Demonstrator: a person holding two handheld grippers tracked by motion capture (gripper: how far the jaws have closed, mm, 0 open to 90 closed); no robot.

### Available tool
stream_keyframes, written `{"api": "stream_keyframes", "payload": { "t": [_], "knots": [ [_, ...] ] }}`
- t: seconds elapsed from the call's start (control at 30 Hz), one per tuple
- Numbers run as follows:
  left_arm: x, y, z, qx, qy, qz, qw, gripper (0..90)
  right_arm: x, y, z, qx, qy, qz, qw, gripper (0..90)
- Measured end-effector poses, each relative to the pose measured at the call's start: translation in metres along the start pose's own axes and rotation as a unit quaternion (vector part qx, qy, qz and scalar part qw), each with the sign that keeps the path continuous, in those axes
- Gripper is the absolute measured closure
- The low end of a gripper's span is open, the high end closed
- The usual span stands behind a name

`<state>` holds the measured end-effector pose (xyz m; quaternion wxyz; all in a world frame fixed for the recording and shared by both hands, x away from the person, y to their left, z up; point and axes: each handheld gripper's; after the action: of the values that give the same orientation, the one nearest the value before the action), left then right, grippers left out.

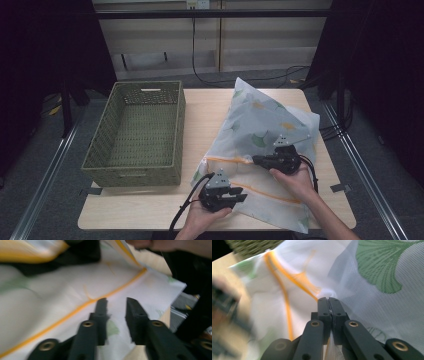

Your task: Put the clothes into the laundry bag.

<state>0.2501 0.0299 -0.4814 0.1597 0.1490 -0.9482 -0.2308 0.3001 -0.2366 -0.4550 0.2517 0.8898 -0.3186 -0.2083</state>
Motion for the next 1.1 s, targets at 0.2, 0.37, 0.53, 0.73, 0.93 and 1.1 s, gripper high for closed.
{"api": "stream_keyframes", "payload": {
  "t": [0.2, 0.37, 0.53, 0.73, 0.93, 1.1],
  "knots": [
    [-0.021, 0.021, -0.017, 0.032, 0.000, -0.034, 0.9989, 67.0, -0.011, 0.008, 0.017, -0.024, 0.001, -0.025, 0.9994, 88.8],
    [-0.041, 0.012, -0.030, 0.019, -0.011, -0.081, 0.9964, 68.8, -0.017, -0.001, 0.030, -0.070, 0.008, -0.036, 0.9969, 88.3],
    [-0.054, -0.003, -0.034, -0.027, 0.000, -0.107, 0.9939, 68.0, -0.019, 0.002, 0.028, -0.057, 0.008, -0.031, 0.9978, 68.7],
    [-0.067, -0.013, -0.023, -0.069, -0.002, -0.136, 0.9883, 67.0, -0.015, 0.045, 0.025, 0.022, -0.014, -0.004, 0.9996, 68.4],
    [-0.071, -0.025, -0.017, -0.089, 0.021, -0.137, 0.9864, 66.5, 0.004, 0.052, 0.053, -0.040, -0.060, 0.068, 0.9951, 79.8],
    [-0.076, -0.027, -0.014, -0.098, 0.021, -0.140, 0.9851, 68.5, 0.028, 0.041, 0.063, -0.093, -0.084, 0.138, 0.9825, 78.2]
  ]
}}
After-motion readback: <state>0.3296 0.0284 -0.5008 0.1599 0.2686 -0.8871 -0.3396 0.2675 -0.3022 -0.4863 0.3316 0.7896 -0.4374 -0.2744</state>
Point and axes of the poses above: each handheld gripper's, and its own axes: y roughly backward along the jaws, z roughly out of its underside, x roughly to its right
